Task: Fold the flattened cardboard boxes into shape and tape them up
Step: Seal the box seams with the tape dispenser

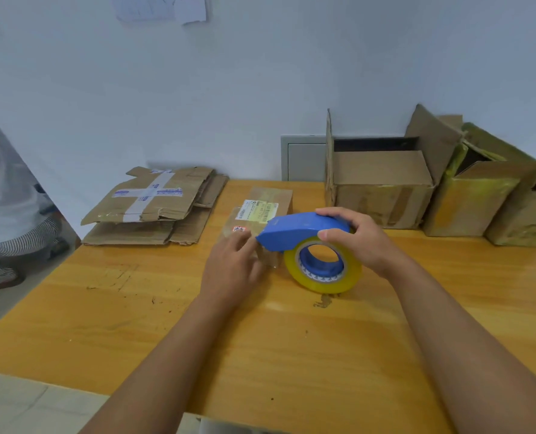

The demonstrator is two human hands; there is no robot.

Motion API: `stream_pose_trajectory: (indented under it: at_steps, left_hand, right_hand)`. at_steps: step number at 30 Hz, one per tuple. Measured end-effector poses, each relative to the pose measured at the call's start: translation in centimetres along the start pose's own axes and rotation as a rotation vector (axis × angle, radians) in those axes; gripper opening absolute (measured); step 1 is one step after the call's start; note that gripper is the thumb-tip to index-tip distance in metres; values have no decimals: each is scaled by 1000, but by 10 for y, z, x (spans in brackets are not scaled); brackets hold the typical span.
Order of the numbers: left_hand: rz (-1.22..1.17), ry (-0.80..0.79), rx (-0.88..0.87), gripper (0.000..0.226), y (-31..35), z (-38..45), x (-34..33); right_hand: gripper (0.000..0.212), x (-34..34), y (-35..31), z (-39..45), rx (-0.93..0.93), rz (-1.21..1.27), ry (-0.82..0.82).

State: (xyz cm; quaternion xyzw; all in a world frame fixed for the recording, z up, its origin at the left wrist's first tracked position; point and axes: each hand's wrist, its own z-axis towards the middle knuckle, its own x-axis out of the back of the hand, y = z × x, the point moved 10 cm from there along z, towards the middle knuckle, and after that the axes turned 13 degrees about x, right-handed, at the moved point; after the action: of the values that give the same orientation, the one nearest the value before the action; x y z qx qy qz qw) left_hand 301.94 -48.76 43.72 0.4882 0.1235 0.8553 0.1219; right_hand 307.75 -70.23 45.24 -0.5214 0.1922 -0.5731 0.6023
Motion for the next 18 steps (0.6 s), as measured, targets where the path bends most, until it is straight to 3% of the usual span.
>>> stream_pose_trajectory:
  at_steps: [8, 18]
  left_hand:
    - [60, 139, 68, 33, -9, -2, 4]
    - [48, 90, 190, 33, -12, -1, -3]
  right_hand:
    - [47, 3, -3, -8, -15, -61, -91]
    - [52, 36, -11, -28, -12, -162, -156]
